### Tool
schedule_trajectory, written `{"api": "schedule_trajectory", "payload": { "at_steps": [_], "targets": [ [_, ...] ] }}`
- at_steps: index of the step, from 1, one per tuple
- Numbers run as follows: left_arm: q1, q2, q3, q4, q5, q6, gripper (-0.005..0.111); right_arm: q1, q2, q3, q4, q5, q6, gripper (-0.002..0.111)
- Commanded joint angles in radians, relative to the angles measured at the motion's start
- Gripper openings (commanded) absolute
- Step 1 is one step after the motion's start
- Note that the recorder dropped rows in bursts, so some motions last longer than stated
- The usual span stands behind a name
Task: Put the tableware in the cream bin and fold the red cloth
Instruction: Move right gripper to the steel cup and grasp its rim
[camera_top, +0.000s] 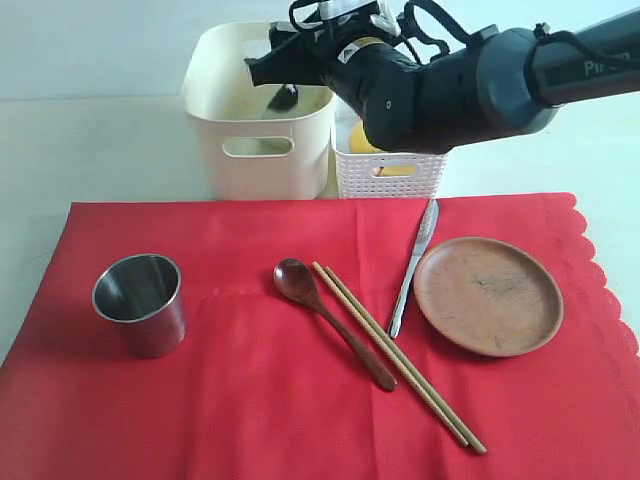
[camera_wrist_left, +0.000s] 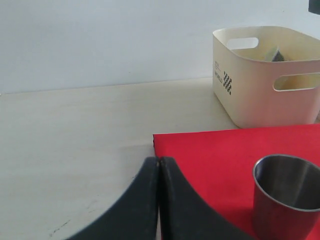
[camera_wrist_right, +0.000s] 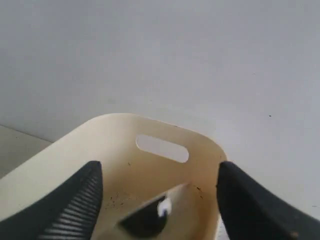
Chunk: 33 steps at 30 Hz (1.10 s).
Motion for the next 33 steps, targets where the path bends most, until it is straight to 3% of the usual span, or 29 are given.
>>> {"api": "schedule_trajectory", "payload": {
  "at_steps": [1, 9, 19, 30, 33],
  "targets": [
    [-0.004, -0.006, 0.000, 0.005, -0.004, -0.005, 0.003, -0.004, -0.042, -0.005, 0.002, 0.059, -0.059, 0.068],
    [-0.004, -0.006, 0.000, 0.005, -0.004, -0.005, 0.003, -0.004, -0.231, -0.005, 0.009, 0.492, -0.259, 0.060],
    [-0.004, -0.006, 0.000, 0.005, -0.004, -0.005, 0.003, 0.045, -0.366, -0.004, 0.006, 0.799, -0.298, 0.001],
    [-0.004, -0.006, 0.000, 0.005, -0.004, -0.005, 0.003, 0.221, -0.270, -0.004, 0.008, 0.844, -0.302, 0.000],
    [-0.004, -0.006, 0.000, 0.005, -0.004, -0.005, 0.003, 0.250, -0.219, -0.004, 0.008, 0.792, -0.239, 0.005]
  ]
}}
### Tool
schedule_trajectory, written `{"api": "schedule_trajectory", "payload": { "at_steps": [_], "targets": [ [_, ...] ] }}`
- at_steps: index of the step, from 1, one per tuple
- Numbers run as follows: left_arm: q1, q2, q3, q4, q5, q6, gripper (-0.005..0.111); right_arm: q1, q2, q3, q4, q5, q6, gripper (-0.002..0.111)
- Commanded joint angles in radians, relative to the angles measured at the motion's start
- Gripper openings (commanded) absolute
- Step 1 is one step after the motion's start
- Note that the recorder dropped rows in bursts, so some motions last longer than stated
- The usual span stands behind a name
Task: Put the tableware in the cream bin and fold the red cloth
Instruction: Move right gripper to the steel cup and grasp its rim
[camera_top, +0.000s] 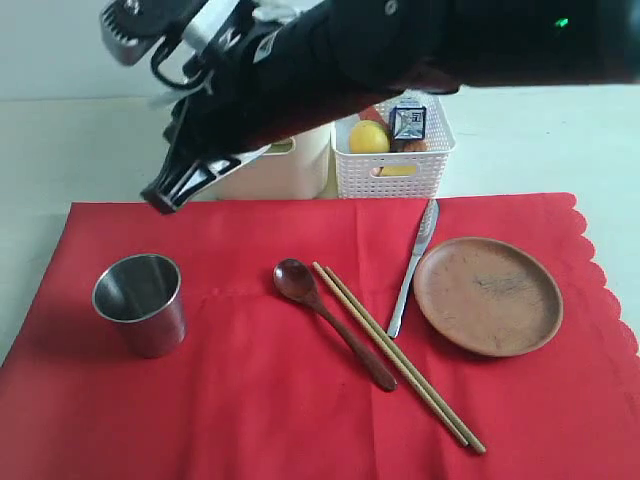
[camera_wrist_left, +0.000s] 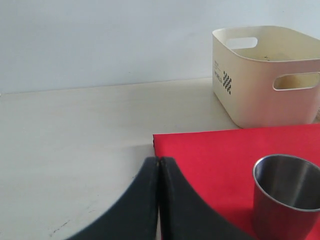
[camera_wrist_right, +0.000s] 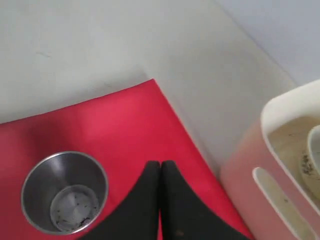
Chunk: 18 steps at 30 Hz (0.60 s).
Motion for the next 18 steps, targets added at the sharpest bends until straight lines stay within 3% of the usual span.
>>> {"api": "schedule_trajectory", "payload": {
  "at_steps": [1, 6, 11, 18],
  "targets": [
    [-0.004, -0.006, 0.000, 0.005, -0.004, -0.005, 0.003, 0.045, 0.076, -0.004, -0.005, -0.089, 0.082, 0.009],
    [-0.004, -0.006, 0.000, 0.005, -0.004, -0.005, 0.003, 0.080, 0.149, -0.007, -0.005, -0.152, 0.126, 0.037],
    [-0.004, -0.006, 0.000, 0.005, -0.004, -0.005, 0.003, 0.084, 0.189, -0.064, -0.004, -0.063, 0.168, 0.063],
    [-0.004, -0.006, 0.000, 0.005, -0.004, -0.005, 0.003, 0.084, 0.260, -0.211, -0.004, 0.167, 0.175, 0.068]
  ]
}}
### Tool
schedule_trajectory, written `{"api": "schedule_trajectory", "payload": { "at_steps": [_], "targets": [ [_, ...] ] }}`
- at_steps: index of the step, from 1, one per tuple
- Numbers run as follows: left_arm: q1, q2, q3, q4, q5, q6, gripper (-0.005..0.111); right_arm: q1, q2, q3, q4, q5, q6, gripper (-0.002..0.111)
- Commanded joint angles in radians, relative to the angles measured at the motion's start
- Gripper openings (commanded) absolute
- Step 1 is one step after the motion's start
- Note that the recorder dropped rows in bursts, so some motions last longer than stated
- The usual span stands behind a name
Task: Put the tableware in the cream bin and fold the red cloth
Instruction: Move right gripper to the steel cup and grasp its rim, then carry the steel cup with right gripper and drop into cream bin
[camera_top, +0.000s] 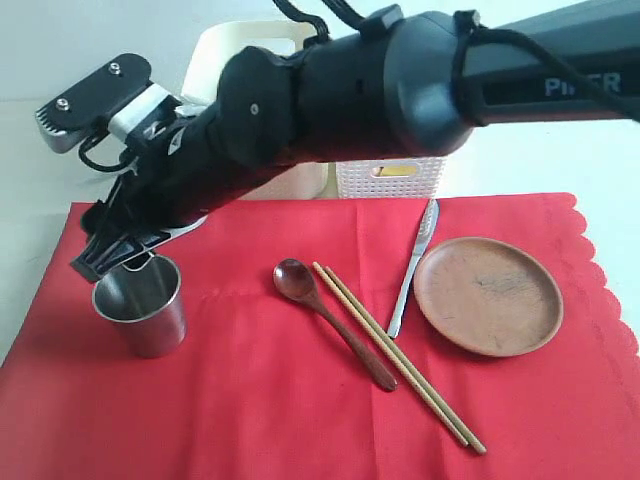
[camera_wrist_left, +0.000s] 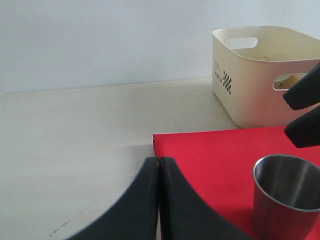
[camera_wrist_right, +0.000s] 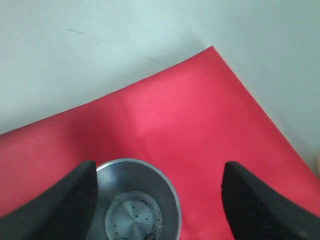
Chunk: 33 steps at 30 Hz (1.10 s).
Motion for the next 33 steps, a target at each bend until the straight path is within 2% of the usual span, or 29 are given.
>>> {"api": "schedule_trajectory", "payload": {
  "at_steps": [1, 6, 12, 17, 24, 27, 30, 33],
  "targets": [
    [-0.004, -0.006, 0.000, 0.005, -0.004, -0.005, 0.003, 0.002, 0.055, -0.080, -0.006, 0.134, 0.006, 0.068],
    [-0.004, -0.006, 0.000, 0.005, -0.004, -0.005, 0.003, 0.000, 0.117, -0.113, -0.074, 0.149, 0.014, 0.068],
    [-0.004, -0.006, 0.000, 0.005, -0.004, -0.005, 0.003, 0.000, 0.160, -0.119, -0.218, 0.144, 0.134, 0.068],
    [-0.004, -0.006, 0.000, 0.005, -0.004, -0.005, 0.003, 0.000, 0.170, -0.119, -0.225, 0.147, 0.139, 0.064],
    [-0.004, -0.006, 0.000, 0.005, -0.004, -0.005, 0.003, 0.000, 0.178, -0.119, -0.225, 0.147, 0.139, 0.025],
    [-0.004, -0.006, 0.000, 0.005, -0.004, -0.005, 0.003, 0.000, 0.178, -0.119, -0.223, 0.147, 0.139, 0.012],
    [-0.004, -0.006, 0.000, 0.005, -0.004, -0.005, 0.003, 0.000, 0.178, -0.119, -0.221, 0.148, 0.141, 0.002],
    [-0.004, -0.006, 0.000, 0.005, -0.004, -0.005, 0.003, 0.000, 0.175, -0.119, -0.221, 0.148, 0.166, 0.000]
  ]
}}
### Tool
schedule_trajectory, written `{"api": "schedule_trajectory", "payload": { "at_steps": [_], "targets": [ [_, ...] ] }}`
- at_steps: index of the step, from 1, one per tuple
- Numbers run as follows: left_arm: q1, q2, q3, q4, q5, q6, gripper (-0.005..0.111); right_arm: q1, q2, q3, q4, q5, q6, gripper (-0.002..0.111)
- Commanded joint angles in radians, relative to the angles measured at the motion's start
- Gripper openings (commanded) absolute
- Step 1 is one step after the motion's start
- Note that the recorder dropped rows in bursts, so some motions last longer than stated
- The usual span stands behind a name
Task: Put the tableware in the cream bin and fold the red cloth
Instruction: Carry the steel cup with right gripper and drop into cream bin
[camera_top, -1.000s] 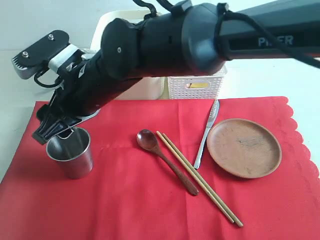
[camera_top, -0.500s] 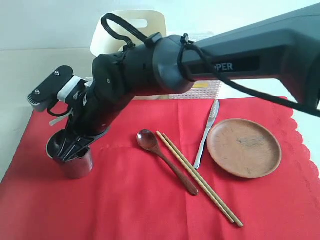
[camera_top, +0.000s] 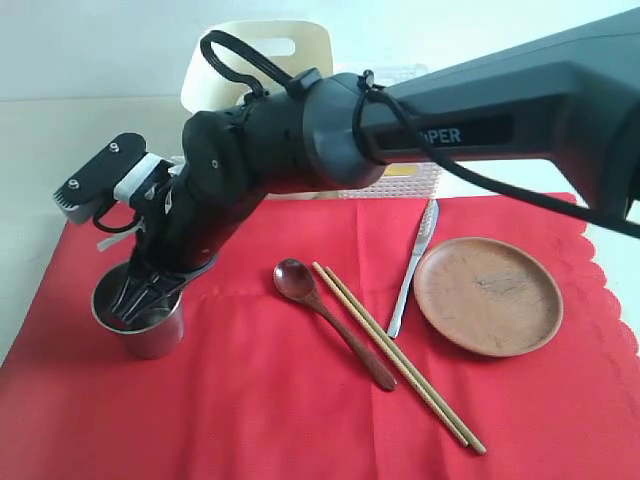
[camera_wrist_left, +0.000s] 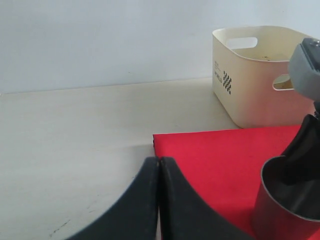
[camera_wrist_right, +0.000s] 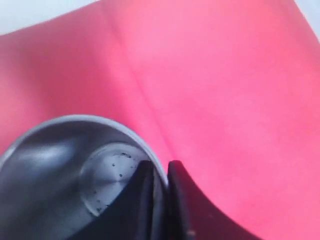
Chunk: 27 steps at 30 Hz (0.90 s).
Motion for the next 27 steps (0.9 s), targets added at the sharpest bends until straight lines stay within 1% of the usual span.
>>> {"api": "schedule_trajectory", "payload": {
  "at_steps": [1, 8, 17, 23, 27],
  "targets": [
    [-0.004, -0.006, 0.000, 0.005, -0.004, -0.005, 0.003, 0.000, -0.009, -0.006, -0.012, 0.003, 0.024, 0.000],
    [-0.004, -0.006, 0.000, 0.005, -0.004, -0.005, 0.003, 0.000, -0.054, -0.006, -0.016, 0.038, 0.024, 0.000],
    [-0.004, -0.006, 0.000, 0.005, -0.004, -0.005, 0.003, -0.010, -0.195, -0.006, -0.042, 0.004, 0.024, 0.000],
    [-0.004, -0.006, 0.000, 0.005, -0.004, -0.005, 0.003, -0.083, -0.274, -0.006, -0.042, -0.074, 0.024, 0.000],
    [-0.004, -0.006, 0.000, 0.005, -0.004, -0.005, 0.003, -0.158, -0.298, -0.006, -0.039, -0.162, 0.058, 0.000]
  ]
}}
